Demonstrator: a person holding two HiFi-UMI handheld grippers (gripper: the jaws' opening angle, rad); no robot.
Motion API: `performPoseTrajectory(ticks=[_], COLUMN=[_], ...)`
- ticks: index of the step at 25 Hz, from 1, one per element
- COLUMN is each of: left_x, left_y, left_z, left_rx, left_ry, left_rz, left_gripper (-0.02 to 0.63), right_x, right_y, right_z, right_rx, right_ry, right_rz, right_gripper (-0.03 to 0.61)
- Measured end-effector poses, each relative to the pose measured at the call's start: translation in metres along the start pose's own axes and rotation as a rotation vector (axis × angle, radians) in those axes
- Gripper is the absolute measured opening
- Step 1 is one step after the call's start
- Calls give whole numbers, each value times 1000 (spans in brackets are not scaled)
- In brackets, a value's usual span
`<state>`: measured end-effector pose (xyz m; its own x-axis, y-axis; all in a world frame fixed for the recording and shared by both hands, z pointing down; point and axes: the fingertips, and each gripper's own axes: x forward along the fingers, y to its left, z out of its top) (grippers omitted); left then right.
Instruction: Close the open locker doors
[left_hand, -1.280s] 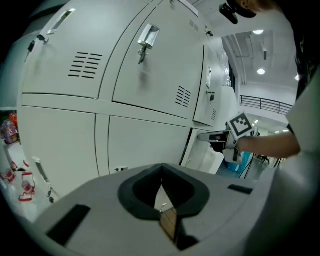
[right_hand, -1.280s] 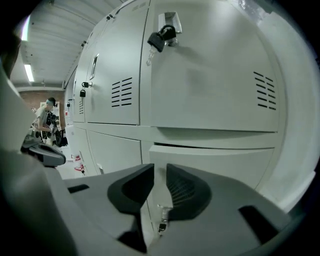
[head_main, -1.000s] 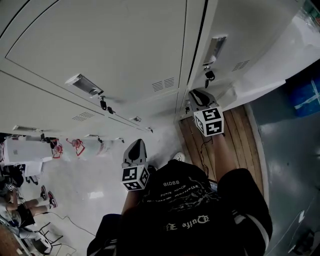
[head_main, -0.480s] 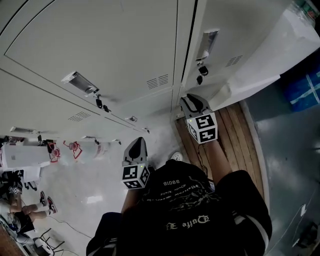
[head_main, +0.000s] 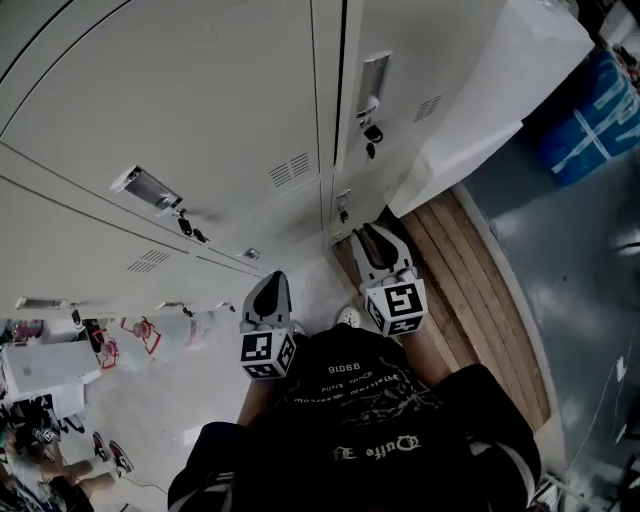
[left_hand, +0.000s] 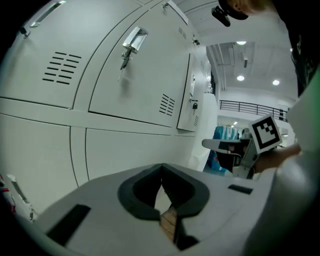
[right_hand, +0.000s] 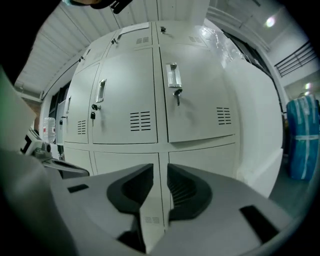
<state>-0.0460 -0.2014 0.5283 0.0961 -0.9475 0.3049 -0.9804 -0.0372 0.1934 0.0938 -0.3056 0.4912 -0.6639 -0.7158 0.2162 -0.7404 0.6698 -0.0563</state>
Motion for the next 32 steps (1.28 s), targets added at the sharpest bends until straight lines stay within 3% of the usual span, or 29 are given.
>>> performPoseTrajectory(ticks=[7,15,24,32], left_x=[-3,-6,-14,-17], left_y=[-12,-17,-9,5], left_z=[16,19,22,21], left_rx=[73,90,107,127], left_ry=[-28,-39,-43,-30], left_rz=[-135,-256,-280,-245], left_gripper=[8,8,8,8], right_x=[-35,-51,-54,-50], right_y=[27,47,65,71], right_z=[-20,-28,-26,-25], right_rx=[51,44,-5,-42], right_ry=[34,46,42,53], right_rz=[-126,-216,-241,-248], right_gripper=[64,6,5,5])
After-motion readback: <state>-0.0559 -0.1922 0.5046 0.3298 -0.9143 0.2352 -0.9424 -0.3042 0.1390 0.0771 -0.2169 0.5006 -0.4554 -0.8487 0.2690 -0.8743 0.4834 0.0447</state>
